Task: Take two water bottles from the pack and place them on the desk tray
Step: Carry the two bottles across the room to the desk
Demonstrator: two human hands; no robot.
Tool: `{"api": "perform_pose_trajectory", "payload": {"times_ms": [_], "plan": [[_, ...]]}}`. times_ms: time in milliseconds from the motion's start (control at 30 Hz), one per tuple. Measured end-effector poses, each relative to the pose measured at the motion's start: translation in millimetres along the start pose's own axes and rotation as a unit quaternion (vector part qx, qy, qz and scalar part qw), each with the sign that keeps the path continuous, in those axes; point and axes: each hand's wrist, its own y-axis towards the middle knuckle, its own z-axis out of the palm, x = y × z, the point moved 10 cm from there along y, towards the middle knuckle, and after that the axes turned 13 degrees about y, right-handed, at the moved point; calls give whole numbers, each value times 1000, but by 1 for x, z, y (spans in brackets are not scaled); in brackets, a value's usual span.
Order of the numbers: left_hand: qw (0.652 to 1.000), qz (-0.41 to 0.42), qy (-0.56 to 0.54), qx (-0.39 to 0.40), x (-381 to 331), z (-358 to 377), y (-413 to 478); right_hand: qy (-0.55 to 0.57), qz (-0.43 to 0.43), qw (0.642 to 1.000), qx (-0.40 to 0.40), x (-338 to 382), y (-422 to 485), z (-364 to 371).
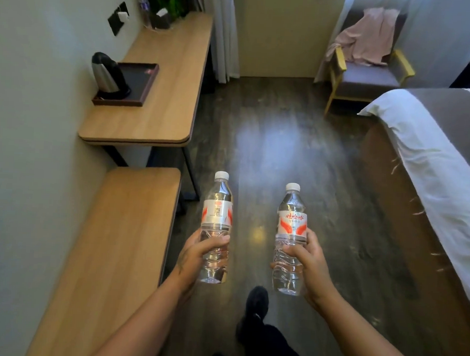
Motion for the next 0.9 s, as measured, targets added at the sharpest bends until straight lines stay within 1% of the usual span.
{"api": "perform_pose_trajectory", "payload": {"times_ms": [100,233,400,633,767,900], "plan": [[1000,-11,-2,-10,-48,6,80,8,12,1000,8,38,94,9],[1000,3,7,-10,-112,10,158,19,20,999,17,87,184,26],[1000,13,-14,0,-189,3,274,34,25,999,18,133,314,51],[1000,9,-16,5,-271,-40,464,5,10,1000,12,174,511,108],[1000,0,-18,16,-329,-63,556,14,14,1000,3,206,602,148],[1000,-1,-15,11,-389,-84,636,3,16,1000,2,239,684,183]]}}
